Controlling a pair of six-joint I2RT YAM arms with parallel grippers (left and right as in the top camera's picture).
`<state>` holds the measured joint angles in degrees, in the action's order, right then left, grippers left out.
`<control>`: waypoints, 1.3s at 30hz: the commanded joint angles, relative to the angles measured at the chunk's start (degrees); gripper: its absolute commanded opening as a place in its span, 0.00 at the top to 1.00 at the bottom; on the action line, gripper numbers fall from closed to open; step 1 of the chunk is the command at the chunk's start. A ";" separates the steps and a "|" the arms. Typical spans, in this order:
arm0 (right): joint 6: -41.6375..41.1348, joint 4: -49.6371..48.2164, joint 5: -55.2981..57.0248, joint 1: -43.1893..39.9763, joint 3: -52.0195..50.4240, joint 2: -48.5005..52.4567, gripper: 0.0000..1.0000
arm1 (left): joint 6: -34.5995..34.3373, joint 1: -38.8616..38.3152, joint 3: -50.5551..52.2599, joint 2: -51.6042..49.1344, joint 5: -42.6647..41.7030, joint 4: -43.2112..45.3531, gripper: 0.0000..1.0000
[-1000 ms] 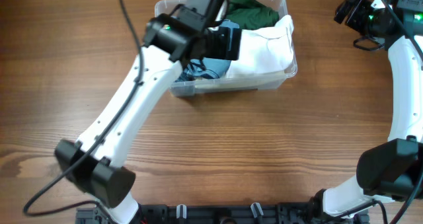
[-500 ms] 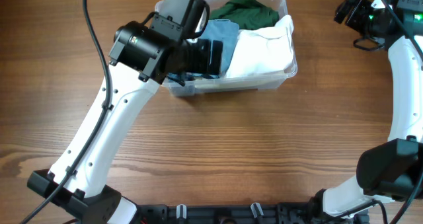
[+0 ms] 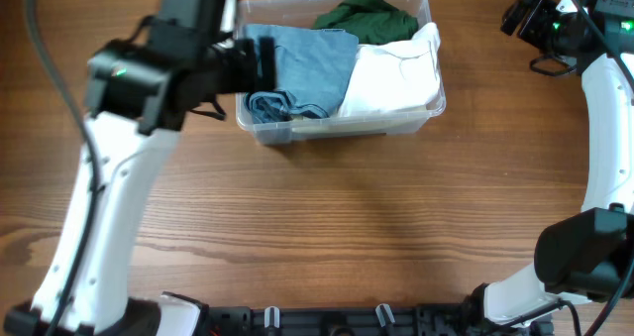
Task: Pack container
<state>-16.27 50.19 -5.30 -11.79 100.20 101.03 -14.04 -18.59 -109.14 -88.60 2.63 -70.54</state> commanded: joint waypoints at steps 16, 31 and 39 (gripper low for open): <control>-0.42 -0.04 0.42 0.13 -0.26 0.76 0.00 | 11.04 20.20 68.78 49.64 -17.14 57.72 0.00; -0.42 -0.04 0.42 0.13 -0.26 0.76 0.00 | 10.19 24.17 99.01 75.19 -23.78 74.38 0.00; -0.44 -0.04 0.42 0.15 -0.26 0.76 0.00 | 10.14 24.11 101.74 80.85 -17.18 70.14 0.00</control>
<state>-16.27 50.19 -5.30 -11.79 100.18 101.03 -4.12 5.06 -8.67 -10.85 -19.09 0.84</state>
